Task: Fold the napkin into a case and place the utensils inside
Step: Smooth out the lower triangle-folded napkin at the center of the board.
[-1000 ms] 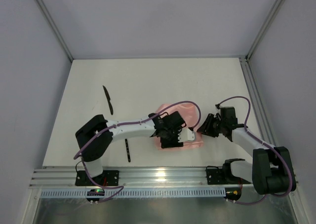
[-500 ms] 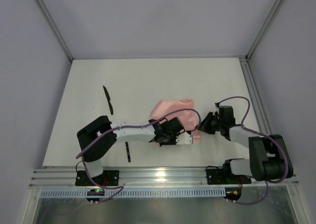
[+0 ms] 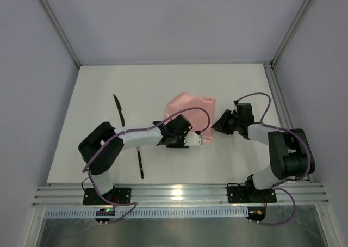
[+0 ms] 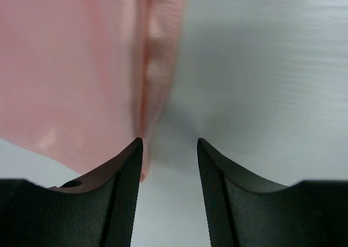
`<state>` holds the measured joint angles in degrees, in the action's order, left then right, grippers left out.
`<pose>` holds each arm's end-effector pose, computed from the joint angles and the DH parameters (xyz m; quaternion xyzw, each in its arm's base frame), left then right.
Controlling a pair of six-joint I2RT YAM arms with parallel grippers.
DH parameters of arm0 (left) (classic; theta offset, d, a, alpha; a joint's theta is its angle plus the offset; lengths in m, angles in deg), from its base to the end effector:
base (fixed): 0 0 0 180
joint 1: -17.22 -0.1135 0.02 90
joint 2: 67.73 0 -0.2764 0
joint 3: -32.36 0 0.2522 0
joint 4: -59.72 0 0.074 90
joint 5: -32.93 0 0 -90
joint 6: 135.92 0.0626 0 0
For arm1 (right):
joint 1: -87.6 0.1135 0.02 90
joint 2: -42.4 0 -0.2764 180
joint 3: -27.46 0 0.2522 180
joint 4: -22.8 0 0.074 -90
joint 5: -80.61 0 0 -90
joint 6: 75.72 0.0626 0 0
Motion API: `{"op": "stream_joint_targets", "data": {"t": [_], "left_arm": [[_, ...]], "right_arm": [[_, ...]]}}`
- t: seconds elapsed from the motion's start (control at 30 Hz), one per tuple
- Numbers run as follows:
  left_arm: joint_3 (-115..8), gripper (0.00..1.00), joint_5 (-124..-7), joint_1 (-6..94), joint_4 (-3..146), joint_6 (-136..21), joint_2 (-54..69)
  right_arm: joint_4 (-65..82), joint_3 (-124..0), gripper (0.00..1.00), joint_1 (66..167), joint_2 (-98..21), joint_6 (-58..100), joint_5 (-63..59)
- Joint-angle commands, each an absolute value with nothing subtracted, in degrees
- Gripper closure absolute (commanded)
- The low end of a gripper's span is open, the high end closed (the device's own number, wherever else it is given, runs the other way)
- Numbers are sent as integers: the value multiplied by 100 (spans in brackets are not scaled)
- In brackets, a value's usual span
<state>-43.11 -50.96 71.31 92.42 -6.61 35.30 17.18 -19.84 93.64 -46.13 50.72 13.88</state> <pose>0.2245 -0.2986 0.1478 0.6930 0.6719 0.0181 0.2608 0.2883 0.0554 0.1276 0.1672 0.8984 0.3053 0.2678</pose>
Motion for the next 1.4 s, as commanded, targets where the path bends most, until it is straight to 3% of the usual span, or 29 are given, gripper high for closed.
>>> {"op": "stream_joint_targets", "data": {"t": [0.0,0.13,0.47,0.7,0.8,0.83,0.9,1.17,1.37], "left_arm": [[-4239,52,-6154,7032,10168,-610,2792],[-4354,52,-6647,6339,10477,-830,2421],[-4204,61,-6076,5898,9423,-1102,2956],[-4170,64,-6498,5836,9422,-1182,3053],[-4099,78,-6218,5827,9264,-1243,3159],[-4090,89,-6086,5818,9212,-1234,3202],[-4090,99,-6050,5783,9185,-1208,3317],[-3941,100,-6383,5695,9123,-1296,3028],[-3712,100,-6436,5616,9000,-1348,2588]], "right_arm": [[1011,-2111,66,9402,-3970,4557,1013],[553,-1857,60,9787,-3574,4451,740],[1115,-1522,60,10315,-3907,4917,432],[992,-1601,82,10465,-3873,4926,379],[660,-1749,92,10474,-3706,4829,292],[544,-1811,93,10465,-3566,4794,248],[229,-2013,93,10509,-3416,4662,143],[-160,-2269,84,10553,-3134,4407,441],[42,-2085,96,10562,-3038,4538,976]]}}
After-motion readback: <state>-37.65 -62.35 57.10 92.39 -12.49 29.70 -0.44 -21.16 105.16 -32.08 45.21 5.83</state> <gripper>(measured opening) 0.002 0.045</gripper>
